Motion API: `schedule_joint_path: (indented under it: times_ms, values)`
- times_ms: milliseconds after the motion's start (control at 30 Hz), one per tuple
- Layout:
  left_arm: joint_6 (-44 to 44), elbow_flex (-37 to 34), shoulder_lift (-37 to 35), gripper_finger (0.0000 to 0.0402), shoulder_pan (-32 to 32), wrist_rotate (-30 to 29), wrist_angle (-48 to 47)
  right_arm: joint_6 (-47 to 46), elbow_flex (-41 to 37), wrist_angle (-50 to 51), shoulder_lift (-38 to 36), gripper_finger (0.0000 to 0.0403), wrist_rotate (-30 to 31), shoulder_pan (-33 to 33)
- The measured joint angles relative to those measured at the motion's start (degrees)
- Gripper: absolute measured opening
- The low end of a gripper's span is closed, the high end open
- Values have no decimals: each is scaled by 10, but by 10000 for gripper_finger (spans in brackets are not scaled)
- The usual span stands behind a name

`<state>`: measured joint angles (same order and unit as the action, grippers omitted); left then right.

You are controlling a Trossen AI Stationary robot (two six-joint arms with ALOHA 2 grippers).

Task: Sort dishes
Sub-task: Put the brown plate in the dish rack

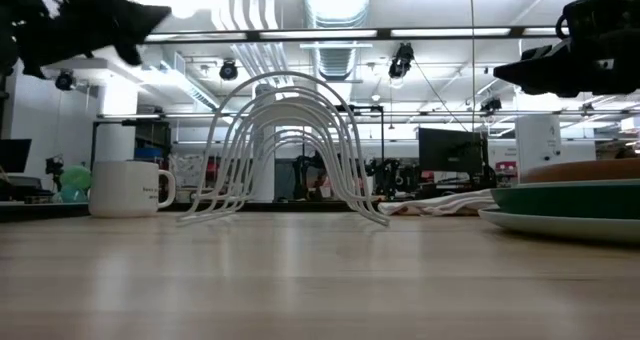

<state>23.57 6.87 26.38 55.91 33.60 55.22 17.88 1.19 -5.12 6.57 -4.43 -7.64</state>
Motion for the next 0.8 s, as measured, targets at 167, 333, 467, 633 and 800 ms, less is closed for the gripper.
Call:
schedule_joint_path:
  times_ms: [167, 333, 467, 633, 800]
  values:
    - [44, 0, 3, 0, 0, 127, 7, -189, 7, -23, 1, 2, 101, -2]
    - [94, 0, 13, 0, -1, 129, 4, -201, 54, 32, 20, 2, 100, -1]
    - [106, 0, 19, 0, -1, 131, 3, -195, 121, 113, 60, 2, 102, -1]
    - [86, 0, 23, 0, -1, 150, 3, -192, 203, 225, 140, 2, 105, -1]
    - [75, -2, 24, 0, -1, 151, 2, -173, 268, 319, 224, 2, 105, -1]
